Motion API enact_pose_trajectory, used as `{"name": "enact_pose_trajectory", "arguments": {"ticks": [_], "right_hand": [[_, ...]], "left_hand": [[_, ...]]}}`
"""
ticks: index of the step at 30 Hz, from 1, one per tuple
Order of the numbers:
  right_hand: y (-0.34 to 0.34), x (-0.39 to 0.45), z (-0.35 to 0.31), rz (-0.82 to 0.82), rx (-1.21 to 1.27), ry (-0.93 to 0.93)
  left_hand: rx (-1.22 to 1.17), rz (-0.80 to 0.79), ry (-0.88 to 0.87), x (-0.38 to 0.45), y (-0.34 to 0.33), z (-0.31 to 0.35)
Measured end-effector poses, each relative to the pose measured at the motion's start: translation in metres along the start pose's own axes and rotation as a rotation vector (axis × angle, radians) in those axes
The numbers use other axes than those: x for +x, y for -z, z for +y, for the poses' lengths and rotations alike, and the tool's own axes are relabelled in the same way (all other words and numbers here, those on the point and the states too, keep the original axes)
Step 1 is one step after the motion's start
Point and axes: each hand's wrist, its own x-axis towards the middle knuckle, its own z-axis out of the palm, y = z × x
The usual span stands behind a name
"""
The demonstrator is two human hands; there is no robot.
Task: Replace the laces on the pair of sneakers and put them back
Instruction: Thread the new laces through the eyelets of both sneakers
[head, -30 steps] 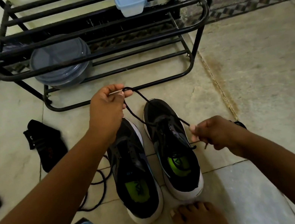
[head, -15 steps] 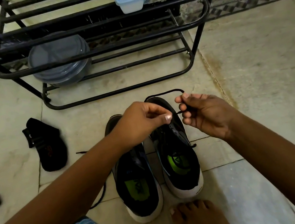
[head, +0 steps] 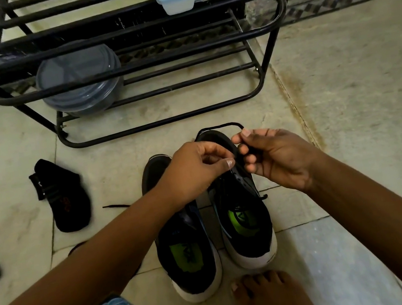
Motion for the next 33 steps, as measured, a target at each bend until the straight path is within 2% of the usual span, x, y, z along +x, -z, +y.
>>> {"name": "enact_pose_trajectory", "arguments": {"ticks": [5,9,16,20,27,30,33], "right_hand": [[0.002,0.001,0.002,0.031,-0.04,-0.002],[0.008,-0.001,0.004,0.04,-0.302,-0.011],[0.013,0.0,0.01,0.107,-0.686,0.127],[0.017,0.001,0.011,0.152,-0.714,0.208],[0.02,0.01,0.013,0.164,-0.805,0.242],[0.025,0.018,0.016,0.249,-0.789,0.247],[0.029,0.026,0.019,0.3,-0.788,0.206]], "left_hand": [[0.041,-0.006,-0.008,0.001,-0.002,-0.003],[0.03,0.039,0.015,0.002,-0.001,-0.005],[0.04,0.049,0.057,0.005,-0.007,-0.008],[0.031,0.039,0.072,0.008,-0.01,-0.009],[0.036,0.053,0.089,0.012,-0.014,-0.018],[0.068,0.082,0.088,0.015,-0.013,-0.023],[0.177,0.041,0.117,0.019,-0.015,-0.03]]}}
